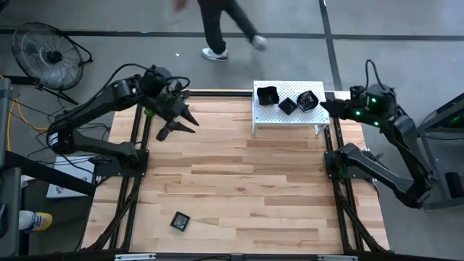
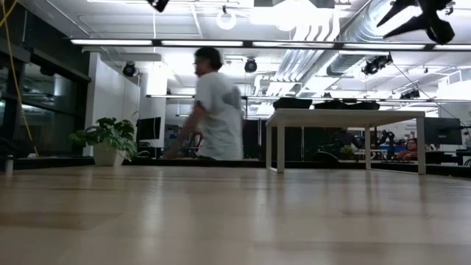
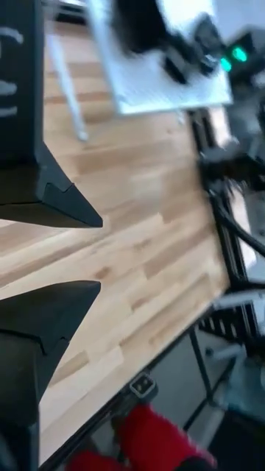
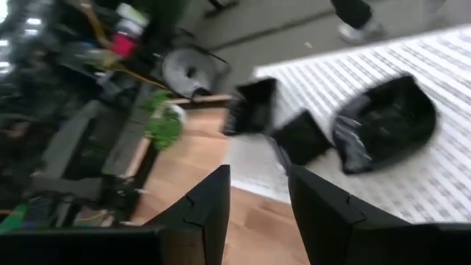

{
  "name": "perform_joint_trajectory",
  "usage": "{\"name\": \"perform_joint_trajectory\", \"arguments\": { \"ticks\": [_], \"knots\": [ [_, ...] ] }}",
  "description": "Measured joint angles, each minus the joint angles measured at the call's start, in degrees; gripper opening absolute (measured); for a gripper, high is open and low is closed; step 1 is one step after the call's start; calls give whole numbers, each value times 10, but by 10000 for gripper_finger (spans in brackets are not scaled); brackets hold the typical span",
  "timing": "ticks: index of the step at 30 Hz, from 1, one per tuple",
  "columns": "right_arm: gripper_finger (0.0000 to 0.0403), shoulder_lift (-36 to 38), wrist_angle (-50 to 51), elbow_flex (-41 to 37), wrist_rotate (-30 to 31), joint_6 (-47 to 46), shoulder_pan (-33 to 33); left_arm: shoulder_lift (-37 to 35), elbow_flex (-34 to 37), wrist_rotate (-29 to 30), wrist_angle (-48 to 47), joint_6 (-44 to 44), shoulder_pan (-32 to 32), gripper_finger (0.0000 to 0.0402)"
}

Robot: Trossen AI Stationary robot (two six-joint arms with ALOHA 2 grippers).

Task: Pick & Place Mini shaped plates
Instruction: Stack the square plate on top of the square plate on the shelf

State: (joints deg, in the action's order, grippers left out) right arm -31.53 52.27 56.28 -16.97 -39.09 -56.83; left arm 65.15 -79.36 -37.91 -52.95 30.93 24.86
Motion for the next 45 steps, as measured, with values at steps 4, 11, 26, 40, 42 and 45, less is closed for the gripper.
{"name": "perform_joint_trajectory", "arguments": {
  "ticks": [4,11,26,40,42,45],
  "knots": [
    [133,24,-44,0,-1,9,30,-40,38,92,4,-82,-34,124],
    [133,35,-97,0,-30,47,88,-80,115,218,68,-254,-141,124],
    [133,30,-81,109,-30,126,185,-75,203,512,112,-598,-447,124],
    [133,29,9,195,-36,186,187,27,232,636,121,-944,-653,124],
    [133,29,11,200,-41,190,187,52,232,632,121,-992,-668,124],
    [133,29,10,202,-55,196,187,85,232,628,117,-1063,-688,124]
  ]
}}
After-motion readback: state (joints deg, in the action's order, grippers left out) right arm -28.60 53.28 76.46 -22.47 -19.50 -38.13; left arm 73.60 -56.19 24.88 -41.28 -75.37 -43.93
